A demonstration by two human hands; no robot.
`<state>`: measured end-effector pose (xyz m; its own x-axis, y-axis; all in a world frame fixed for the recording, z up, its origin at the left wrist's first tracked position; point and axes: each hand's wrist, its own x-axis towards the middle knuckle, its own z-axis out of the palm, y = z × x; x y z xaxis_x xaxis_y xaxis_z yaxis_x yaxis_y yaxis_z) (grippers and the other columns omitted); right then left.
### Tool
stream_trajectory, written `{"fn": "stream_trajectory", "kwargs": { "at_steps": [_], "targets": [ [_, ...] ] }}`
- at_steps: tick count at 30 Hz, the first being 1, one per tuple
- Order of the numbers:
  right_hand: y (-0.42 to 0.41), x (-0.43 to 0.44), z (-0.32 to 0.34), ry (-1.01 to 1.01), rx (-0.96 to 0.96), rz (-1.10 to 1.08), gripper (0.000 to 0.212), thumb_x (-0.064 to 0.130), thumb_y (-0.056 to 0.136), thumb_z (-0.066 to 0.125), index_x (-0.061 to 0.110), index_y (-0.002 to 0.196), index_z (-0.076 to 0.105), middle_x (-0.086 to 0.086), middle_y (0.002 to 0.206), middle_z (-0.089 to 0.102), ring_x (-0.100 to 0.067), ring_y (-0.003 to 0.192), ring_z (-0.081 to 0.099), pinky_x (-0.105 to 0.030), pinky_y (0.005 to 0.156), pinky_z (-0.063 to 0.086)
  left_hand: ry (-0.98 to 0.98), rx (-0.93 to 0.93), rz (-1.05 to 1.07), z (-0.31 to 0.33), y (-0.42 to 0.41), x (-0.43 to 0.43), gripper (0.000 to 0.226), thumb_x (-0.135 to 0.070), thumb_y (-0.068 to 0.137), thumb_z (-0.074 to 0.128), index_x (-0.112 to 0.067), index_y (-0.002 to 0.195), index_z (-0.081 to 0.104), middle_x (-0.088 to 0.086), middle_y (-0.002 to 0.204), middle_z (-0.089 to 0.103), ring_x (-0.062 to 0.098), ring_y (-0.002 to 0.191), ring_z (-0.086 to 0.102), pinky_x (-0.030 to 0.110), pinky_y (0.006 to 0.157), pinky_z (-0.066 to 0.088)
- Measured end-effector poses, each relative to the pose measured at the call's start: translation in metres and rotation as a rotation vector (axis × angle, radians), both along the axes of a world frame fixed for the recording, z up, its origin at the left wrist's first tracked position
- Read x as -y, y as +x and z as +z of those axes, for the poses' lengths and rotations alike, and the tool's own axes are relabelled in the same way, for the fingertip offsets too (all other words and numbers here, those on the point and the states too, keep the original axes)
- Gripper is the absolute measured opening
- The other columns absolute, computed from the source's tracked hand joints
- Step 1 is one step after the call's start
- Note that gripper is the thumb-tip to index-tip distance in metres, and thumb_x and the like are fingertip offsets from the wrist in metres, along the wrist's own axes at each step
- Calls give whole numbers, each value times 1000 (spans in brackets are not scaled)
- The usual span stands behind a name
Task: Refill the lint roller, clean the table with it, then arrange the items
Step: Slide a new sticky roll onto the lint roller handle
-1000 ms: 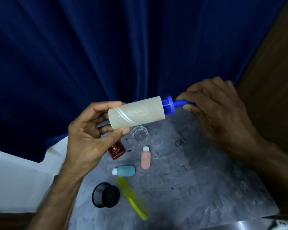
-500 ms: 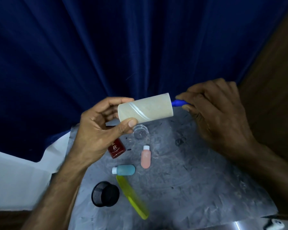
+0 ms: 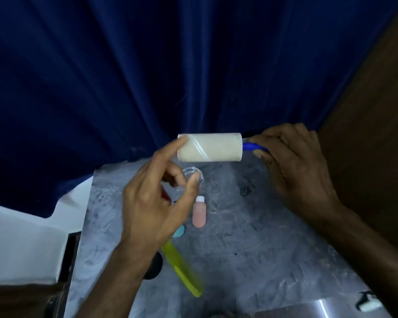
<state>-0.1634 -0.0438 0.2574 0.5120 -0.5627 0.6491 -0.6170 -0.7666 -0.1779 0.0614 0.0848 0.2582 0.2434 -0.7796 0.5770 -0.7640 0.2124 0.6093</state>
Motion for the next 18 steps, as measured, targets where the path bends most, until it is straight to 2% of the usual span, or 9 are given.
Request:
{"fn": "stream_trajectory", "kwargs": {
  "at_steps": [1,3,5,8,10,12,15,16,18],
  "targets": [
    [0,0,-1,-19,-2,4,23,12,98,59,10,118,70,-8,111,65,-28,93,55,-38,78,34,29,-4,2,6,-3,8,54,-32,101,69,-22,152,54,-11,73,64,13,70,67,33,73,60],
    [-2,2,2,-38,26,-8,22,13,100,58,9,117,70,-9,111,65,-30,93,55,-40,77,35,59,103,18,8,-6,18,57,-36,104,65,-25,157,48,-15,63,60,9,57,61,36,60,58],
    [-7,5,6,-42,42,-43,23,16,101,56,8,118,70,-9,111,65,-31,94,55,-43,77,38,59,203,18,1,-9,19,55,-38,108,60,-26,160,46,-16,61,59,8,51,57,36,54,55],
    [-14,10,11,-5,60,-81,24,17,102,55,9,120,68,-9,112,64,-31,96,55,-46,79,41,45,332,1,-24,-8,14,49,-38,111,54,-28,159,48,-12,65,65,9,54,59,38,53,54],
    [-15,14,16,23,114,-71,26,18,104,52,7,121,67,-10,112,64,-31,96,56,-51,79,43,90,399,8,-45,-7,12,49,-41,110,53,-30,157,50,-15,77,72,5,62,64,35,55,56],
    [-13,16,20,9,139,-66,26,19,104,52,6,121,67,-11,111,64,-32,97,56,-53,79,44,173,363,2,-61,-8,11,51,-46,109,50,-30,157,50,-20,88,76,0,70,68,27,58,56],
    [-11,19,13,48,162,-64,25,17,103,55,7,121,67,-10,112,64,-30,98,56,-51,81,46,262,242,14,-71,-12,13,48,-50,108,45,-32,151,56,-20,88,76,-1,74,69,16,62,49],
    [-11,20,7,81,172,-59,24,16,102,56,7,121,68,-9,112,64,-28,99,56,-49,84,46,285,190,17,-74,-15,15,46,-50,107,44,-33,146,60,-20,86,76,0,75,70,16,63,50],
    [-14,20,-9,193,215,-51,22,17,102,58,9,119,69,-6,112,63,-22,102,56,-37,90,47,356,68,-8,-82,-25,17,39,-51,105,42,-37,133,65,-16,82,77,2,74,73,26,67,58]
  ]
}}
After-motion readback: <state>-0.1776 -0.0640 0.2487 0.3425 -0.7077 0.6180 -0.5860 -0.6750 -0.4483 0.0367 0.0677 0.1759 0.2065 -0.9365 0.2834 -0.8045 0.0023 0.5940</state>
